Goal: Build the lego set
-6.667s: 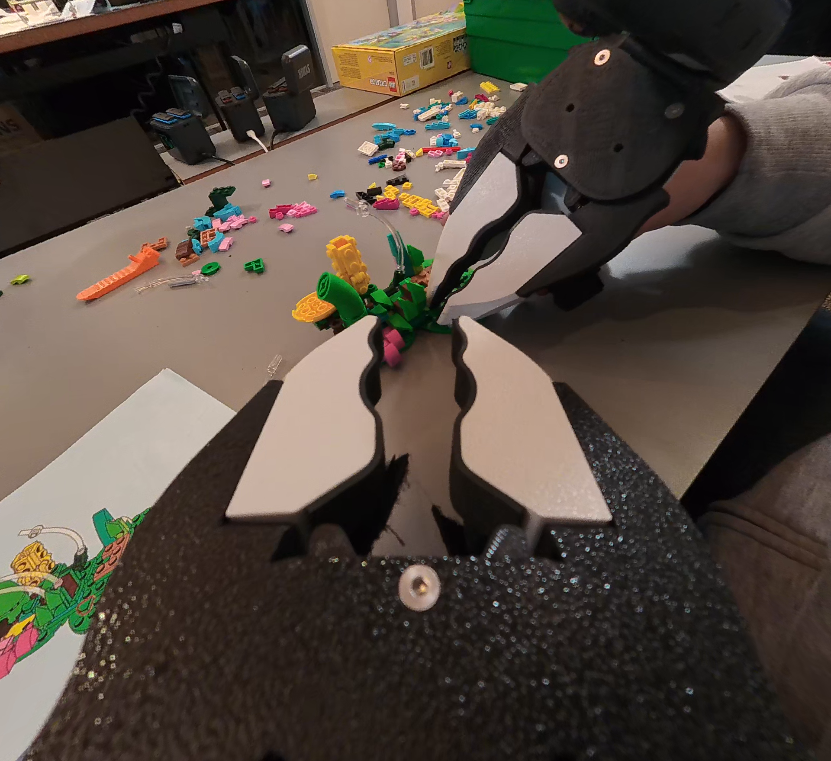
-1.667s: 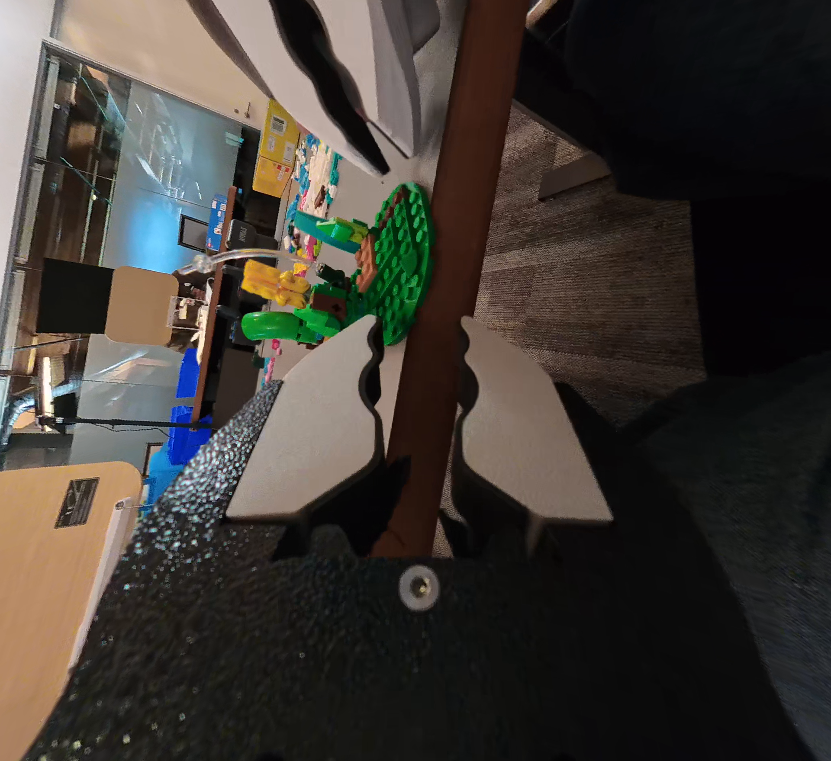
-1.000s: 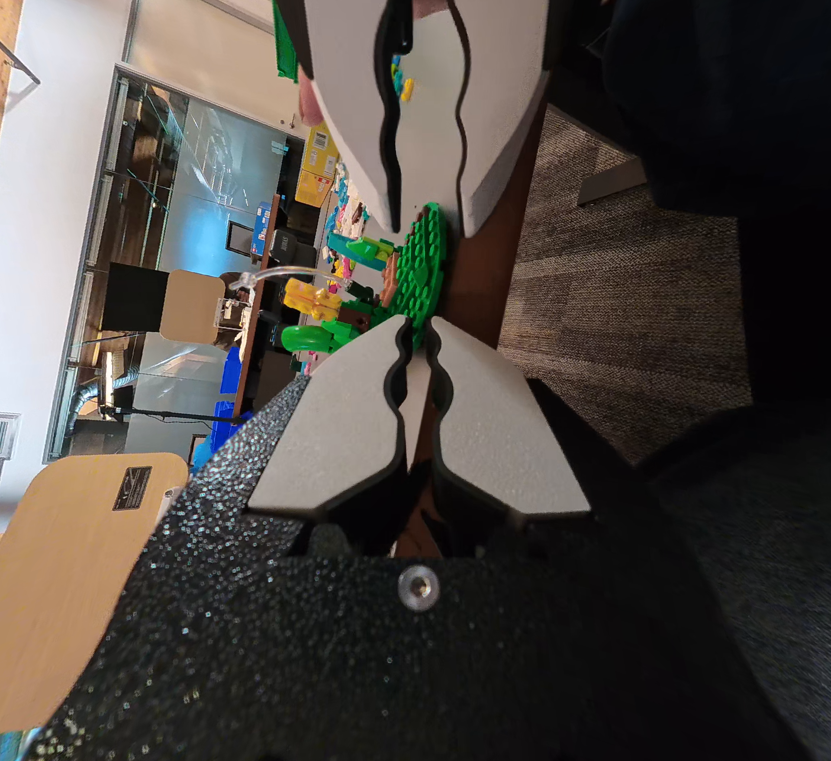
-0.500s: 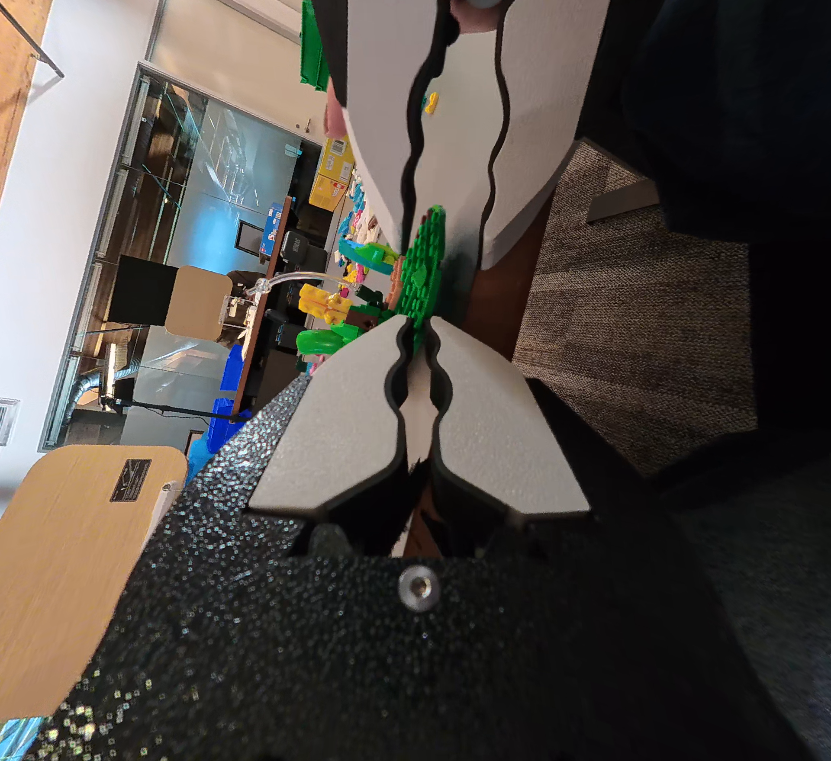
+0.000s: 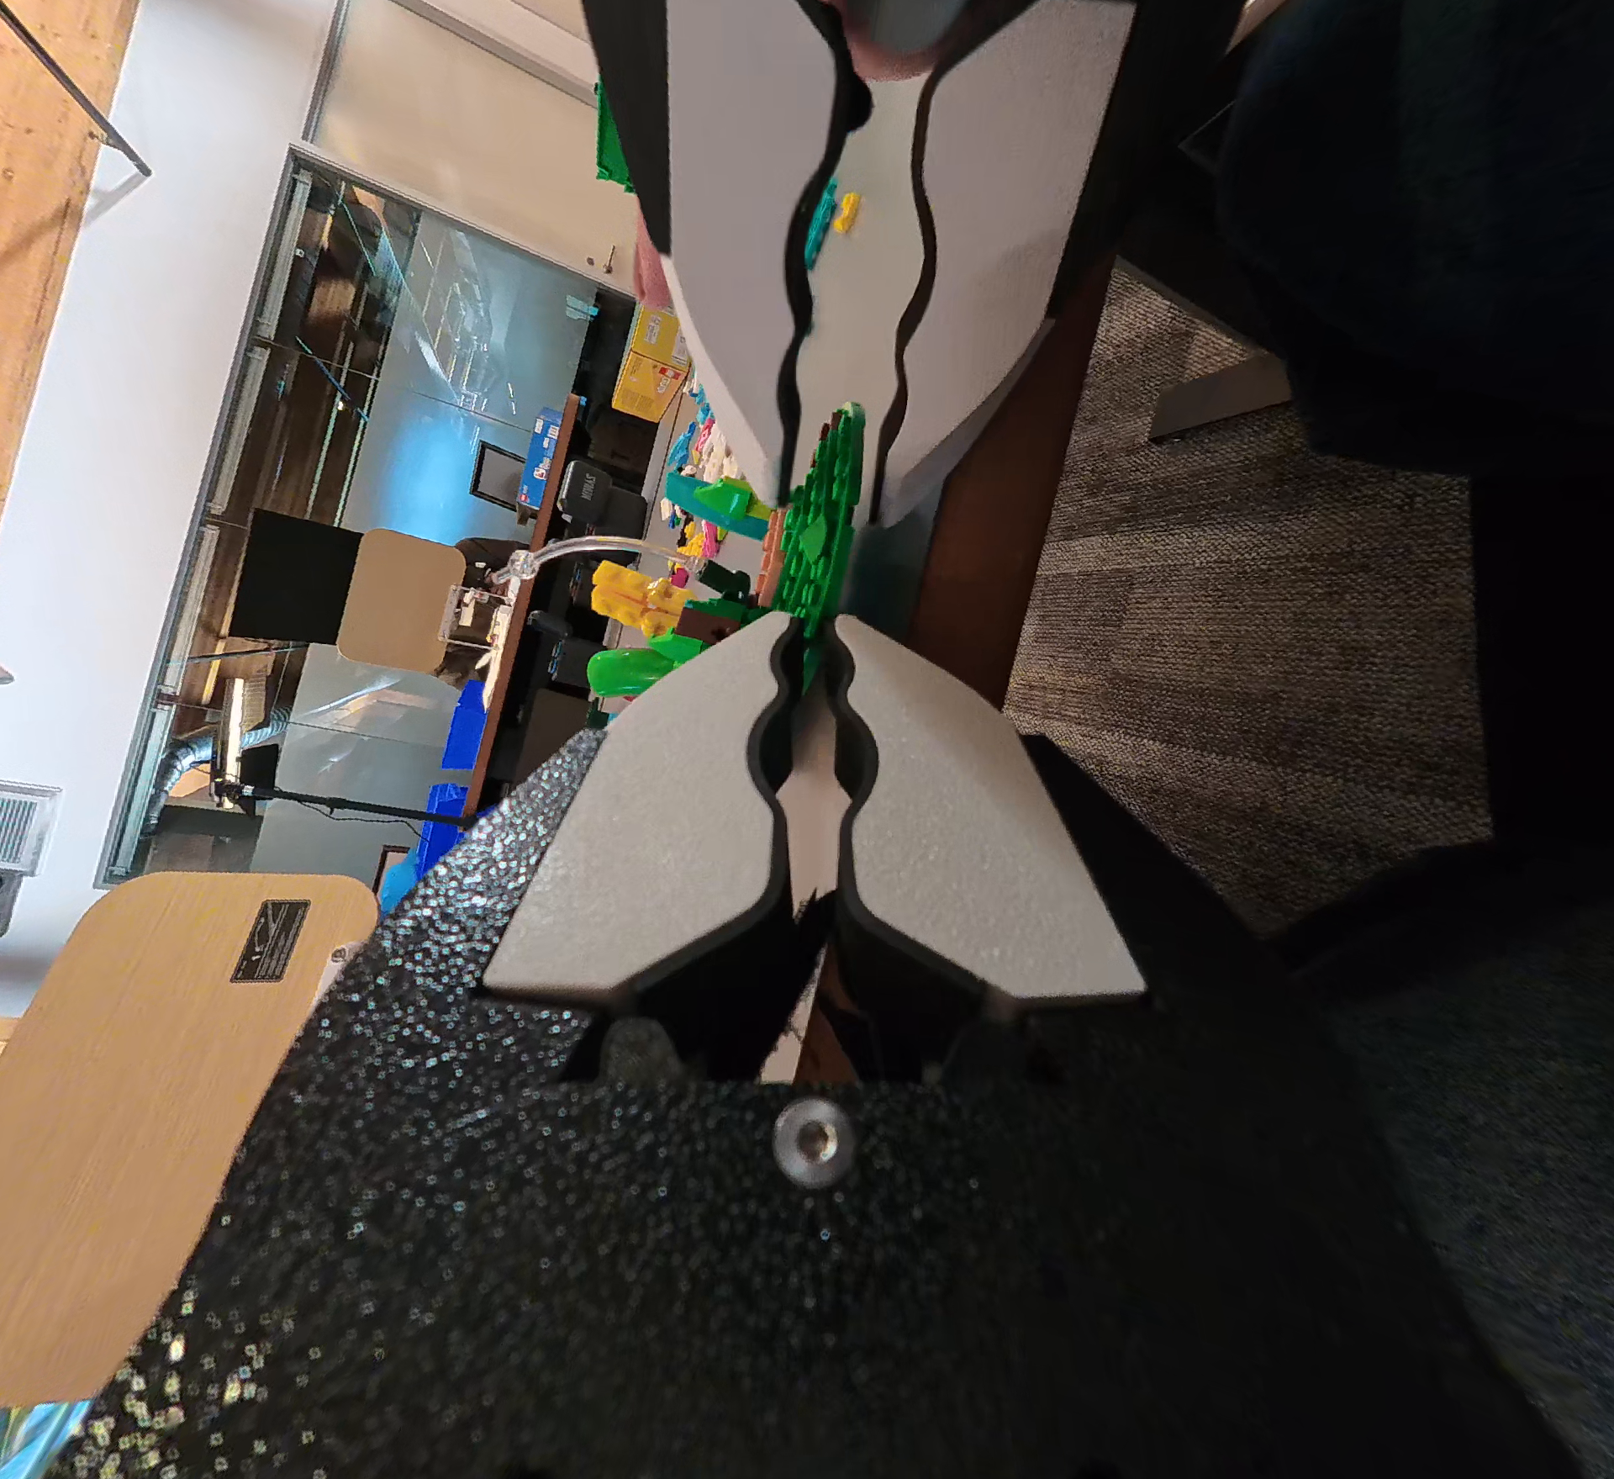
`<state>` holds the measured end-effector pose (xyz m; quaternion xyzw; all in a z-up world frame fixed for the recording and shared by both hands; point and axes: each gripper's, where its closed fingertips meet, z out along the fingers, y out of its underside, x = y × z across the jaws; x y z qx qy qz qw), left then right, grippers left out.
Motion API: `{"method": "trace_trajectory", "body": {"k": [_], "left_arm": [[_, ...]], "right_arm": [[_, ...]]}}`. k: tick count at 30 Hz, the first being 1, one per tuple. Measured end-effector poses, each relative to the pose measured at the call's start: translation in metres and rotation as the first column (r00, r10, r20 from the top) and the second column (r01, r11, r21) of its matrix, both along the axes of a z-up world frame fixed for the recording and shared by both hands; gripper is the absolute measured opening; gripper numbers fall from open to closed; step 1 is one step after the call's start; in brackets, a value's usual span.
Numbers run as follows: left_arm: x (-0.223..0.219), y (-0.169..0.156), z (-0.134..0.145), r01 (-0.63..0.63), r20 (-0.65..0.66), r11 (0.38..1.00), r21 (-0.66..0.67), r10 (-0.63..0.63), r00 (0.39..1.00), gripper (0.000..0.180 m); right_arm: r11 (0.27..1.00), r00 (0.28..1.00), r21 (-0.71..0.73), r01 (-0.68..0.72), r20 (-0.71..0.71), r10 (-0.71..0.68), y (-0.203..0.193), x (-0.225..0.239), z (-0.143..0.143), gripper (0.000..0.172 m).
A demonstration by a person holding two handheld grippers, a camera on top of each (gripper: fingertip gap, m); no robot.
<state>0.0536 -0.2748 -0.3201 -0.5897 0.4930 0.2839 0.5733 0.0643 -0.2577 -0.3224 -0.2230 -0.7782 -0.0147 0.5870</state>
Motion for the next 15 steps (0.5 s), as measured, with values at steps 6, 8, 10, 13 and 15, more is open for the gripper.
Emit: {"method": "trace_trajectory", "body": {"k": [6,8,10,13,15], "left_arm": [[0.0023,-0.001,-0.0024,0.011,-0.016,1.0,0.001,-0.011,1.0,0.004],[0.0029,-0.0014,-0.003,0.014,-0.025,1.0,0.006,-0.014,1.0,0.004],[0.0032,-0.0018,-0.0027,0.016,-0.031,1.0,0.016,-0.015,0.999,0.004],[0.0016,-0.0004,-0.0017,0.003,-0.028,1.0,0.028,-0.003,1.0,0.014],[-0.0018,0.0022,-0.0044,-0.016,-0.031,1.0,0.014,0.016,0.999,0.021]], "right_arm": [[0.995,1.0,0.104,-0.002,-0.013,0.004,0.0012,-0.0005,-0.0015,0.013],[0.992,1.0,0.123,-0.005,-0.018,0.007,0.0009,-0.0001,-0.0015,0.012],[0.991,1.0,0.134,-0.008,-0.029,0.012,0.0006,0.0001,-0.0007,0.012],[0.989,0.999,0.145,-0.011,-0.046,0.018,0.0005,0.0002,0.0009,0.011],[0.989,0.998,0.149,-0.013,-0.057,0.021,0.0005,0.0002,0.0021,0.01]]}}
